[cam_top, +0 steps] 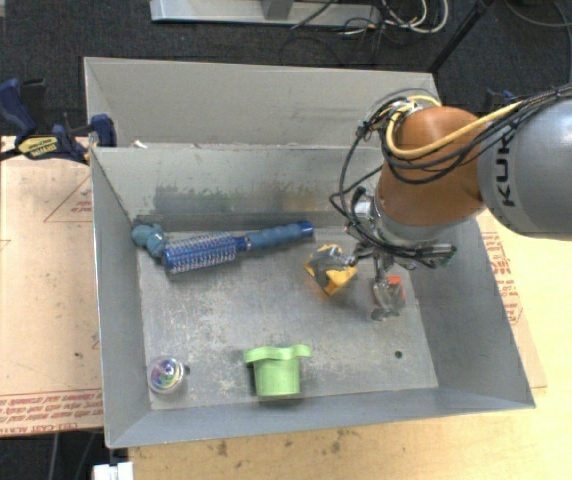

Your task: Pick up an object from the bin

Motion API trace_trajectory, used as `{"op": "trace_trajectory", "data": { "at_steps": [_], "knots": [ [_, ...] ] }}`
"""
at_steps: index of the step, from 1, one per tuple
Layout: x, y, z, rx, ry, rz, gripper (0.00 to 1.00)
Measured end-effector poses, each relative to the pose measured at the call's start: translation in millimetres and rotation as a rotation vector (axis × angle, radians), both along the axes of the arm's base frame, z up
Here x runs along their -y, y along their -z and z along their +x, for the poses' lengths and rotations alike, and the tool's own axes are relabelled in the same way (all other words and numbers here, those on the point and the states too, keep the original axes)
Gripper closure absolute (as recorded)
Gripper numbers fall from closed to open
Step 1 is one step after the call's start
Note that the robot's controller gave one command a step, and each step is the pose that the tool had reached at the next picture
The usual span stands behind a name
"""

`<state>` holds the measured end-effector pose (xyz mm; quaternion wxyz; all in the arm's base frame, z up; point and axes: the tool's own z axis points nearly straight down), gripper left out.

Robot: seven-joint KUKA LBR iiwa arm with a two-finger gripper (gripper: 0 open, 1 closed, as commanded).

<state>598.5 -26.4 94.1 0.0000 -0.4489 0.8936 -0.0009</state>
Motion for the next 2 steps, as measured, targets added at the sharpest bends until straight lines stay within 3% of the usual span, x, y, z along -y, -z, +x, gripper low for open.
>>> {"op": "trace_trajectory", "data": {
  "at_steps": [1, 2],
  "knots": [
    [21, 9, 53.7, 0.005, -0.228, 0.003, 0.00],
    [27, 24, 58.3, 0.004, -0.282, 0.004, 0.00]
  ]
}}
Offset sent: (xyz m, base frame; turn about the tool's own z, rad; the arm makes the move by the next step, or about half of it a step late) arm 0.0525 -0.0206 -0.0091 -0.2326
